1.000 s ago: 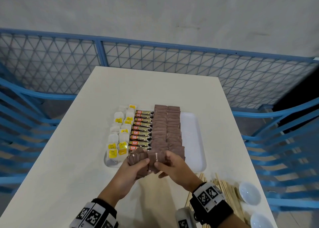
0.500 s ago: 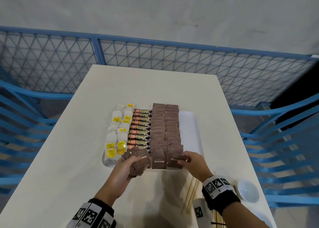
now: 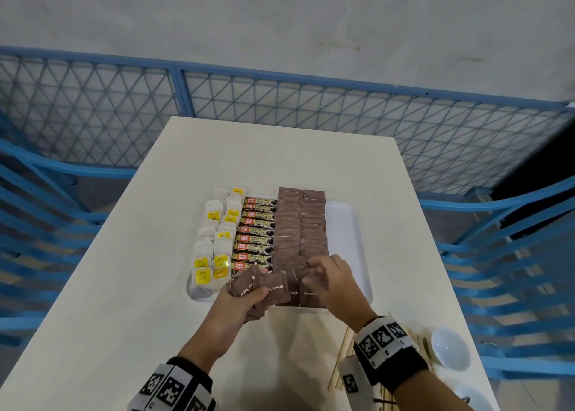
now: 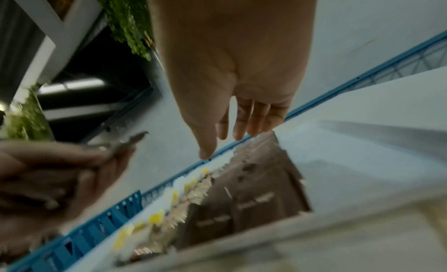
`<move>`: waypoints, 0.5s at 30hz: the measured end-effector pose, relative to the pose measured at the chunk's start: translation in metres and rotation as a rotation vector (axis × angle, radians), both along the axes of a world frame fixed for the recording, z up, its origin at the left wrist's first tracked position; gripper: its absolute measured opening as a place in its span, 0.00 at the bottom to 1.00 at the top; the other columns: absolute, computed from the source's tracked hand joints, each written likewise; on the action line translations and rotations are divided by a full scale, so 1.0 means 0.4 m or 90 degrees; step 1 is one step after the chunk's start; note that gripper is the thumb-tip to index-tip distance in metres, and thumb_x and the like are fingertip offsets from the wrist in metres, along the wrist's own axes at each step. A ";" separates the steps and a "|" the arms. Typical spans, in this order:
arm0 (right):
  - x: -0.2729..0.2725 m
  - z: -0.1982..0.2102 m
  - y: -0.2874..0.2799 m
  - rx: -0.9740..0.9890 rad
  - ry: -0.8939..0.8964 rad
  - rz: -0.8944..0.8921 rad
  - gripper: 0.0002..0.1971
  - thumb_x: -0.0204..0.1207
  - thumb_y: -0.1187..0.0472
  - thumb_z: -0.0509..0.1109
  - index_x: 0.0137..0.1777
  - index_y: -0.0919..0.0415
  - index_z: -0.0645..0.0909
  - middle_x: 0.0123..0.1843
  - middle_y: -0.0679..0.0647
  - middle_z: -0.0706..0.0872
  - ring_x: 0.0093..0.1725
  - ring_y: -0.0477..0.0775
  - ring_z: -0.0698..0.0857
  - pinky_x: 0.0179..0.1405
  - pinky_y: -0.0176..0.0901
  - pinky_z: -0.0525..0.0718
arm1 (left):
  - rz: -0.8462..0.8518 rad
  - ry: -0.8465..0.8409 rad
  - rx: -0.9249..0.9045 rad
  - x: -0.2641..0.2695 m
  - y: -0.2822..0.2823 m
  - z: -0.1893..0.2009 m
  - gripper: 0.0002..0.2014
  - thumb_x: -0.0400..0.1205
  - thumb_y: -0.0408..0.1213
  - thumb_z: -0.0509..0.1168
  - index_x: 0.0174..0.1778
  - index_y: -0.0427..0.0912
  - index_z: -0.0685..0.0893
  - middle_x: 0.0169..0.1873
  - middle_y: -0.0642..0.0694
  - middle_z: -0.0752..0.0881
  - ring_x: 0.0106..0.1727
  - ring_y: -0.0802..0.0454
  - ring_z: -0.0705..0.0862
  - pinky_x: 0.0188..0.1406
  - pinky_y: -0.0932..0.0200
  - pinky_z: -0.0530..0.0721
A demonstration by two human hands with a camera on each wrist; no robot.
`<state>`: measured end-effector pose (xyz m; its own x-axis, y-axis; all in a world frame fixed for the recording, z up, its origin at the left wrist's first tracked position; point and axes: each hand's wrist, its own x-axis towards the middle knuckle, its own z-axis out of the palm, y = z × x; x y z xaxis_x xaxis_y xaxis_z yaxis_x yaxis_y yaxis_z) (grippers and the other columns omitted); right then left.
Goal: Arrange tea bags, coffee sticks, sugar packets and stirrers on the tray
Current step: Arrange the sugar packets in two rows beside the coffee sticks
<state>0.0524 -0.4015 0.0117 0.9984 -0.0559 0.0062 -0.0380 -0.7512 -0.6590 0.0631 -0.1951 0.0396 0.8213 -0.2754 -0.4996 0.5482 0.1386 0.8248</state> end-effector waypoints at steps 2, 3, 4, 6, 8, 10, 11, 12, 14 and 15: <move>0.004 0.044 0.028 0.130 0.025 0.031 0.10 0.78 0.55 0.67 0.56 0.56 0.81 0.47 0.49 0.82 0.47 0.45 0.81 0.51 0.35 0.79 | 0.011 -0.010 0.011 -0.001 -0.006 -0.003 0.13 0.78 0.23 0.66 0.53 0.44 0.85 0.40 0.41 0.88 0.40 0.45 0.87 0.34 0.59 0.78; 0.004 0.064 0.041 0.187 0.056 0.055 0.09 0.79 0.55 0.66 0.55 0.56 0.82 0.46 0.47 0.84 0.44 0.38 0.81 0.47 0.29 0.78 | 0.016 -0.016 0.016 -0.001 -0.009 -0.003 0.14 0.77 0.22 0.67 0.52 0.45 0.85 0.39 0.42 0.87 0.38 0.46 0.84 0.34 0.59 0.78; 0.003 0.081 0.053 0.237 0.087 0.076 0.08 0.79 0.55 0.67 0.54 0.55 0.82 0.43 0.45 0.84 0.41 0.34 0.80 0.44 0.25 0.77 | 0.016 -0.023 0.021 -0.001 -0.010 -0.003 0.15 0.76 0.22 0.67 0.52 0.45 0.85 0.38 0.42 0.85 0.37 0.46 0.81 0.33 0.60 0.78; -0.001 0.092 0.071 0.315 0.136 0.099 0.07 0.76 0.59 0.71 0.53 0.55 0.81 0.40 0.42 0.84 0.36 0.31 0.80 0.41 0.24 0.77 | 0.003 -0.035 0.025 -0.002 -0.011 -0.002 0.15 0.76 0.22 0.68 0.52 0.46 0.86 0.37 0.42 0.84 0.36 0.48 0.78 0.30 0.61 0.79; -0.006 0.082 0.078 0.368 0.155 0.091 0.09 0.73 0.65 0.73 0.53 0.60 0.81 0.37 0.43 0.83 0.34 0.32 0.81 0.39 0.26 0.79 | -0.012 -0.035 0.022 -0.004 -0.011 -0.001 0.15 0.76 0.23 0.68 0.51 0.47 0.86 0.36 0.44 0.85 0.31 0.52 0.78 0.27 0.63 0.79; -0.009 0.072 0.076 0.396 0.170 0.067 0.08 0.73 0.68 0.74 0.50 0.62 0.80 0.35 0.45 0.83 0.32 0.34 0.81 0.36 0.27 0.79 | -0.022 -0.022 0.020 -0.005 -0.010 -0.003 0.14 0.77 0.26 0.68 0.53 0.47 0.86 0.38 0.43 0.87 0.35 0.50 0.80 0.28 0.63 0.80; -0.011 0.070 0.074 0.403 0.178 0.058 0.08 0.73 0.69 0.73 0.49 0.61 0.80 0.35 0.45 0.83 0.32 0.35 0.81 0.35 0.27 0.79 | -0.025 -0.014 0.020 -0.006 -0.009 -0.005 0.13 0.78 0.27 0.67 0.55 0.47 0.86 0.40 0.43 0.88 0.39 0.48 0.81 0.30 0.62 0.81; -0.012 0.070 0.071 0.399 0.185 0.048 0.07 0.74 0.68 0.72 0.49 0.60 0.80 0.36 0.46 0.83 0.33 0.36 0.81 0.36 0.28 0.80 | -0.024 -0.007 0.021 -0.007 -0.009 -0.008 0.13 0.79 0.28 0.67 0.55 0.46 0.86 0.42 0.43 0.89 0.41 0.48 0.83 0.32 0.60 0.81; -0.014 0.068 0.062 0.408 0.206 0.026 0.07 0.76 0.69 0.69 0.51 0.59 0.79 0.38 0.47 0.84 0.36 0.39 0.83 0.40 0.32 0.84 | -0.017 0.002 0.027 -0.006 -0.008 -0.011 0.12 0.80 0.28 0.65 0.55 0.46 0.86 0.42 0.42 0.90 0.40 0.49 0.87 0.34 0.60 0.82; -0.016 0.066 0.057 0.439 0.219 0.019 0.07 0.77 0.70 0.67 0.52 0.60 0.78 0.39 0.49 0.85 0.37 0.41 0.85 0.41 0.36 0.86 | -0.013 0.006 0.030 -0.005 -0.008 -0.011 0.12 0.80 0.27 0.64 0.55 0.46 0.85 0.40 0.43 0.90 0.37 0.51 0.88 0.33 0.61 0.82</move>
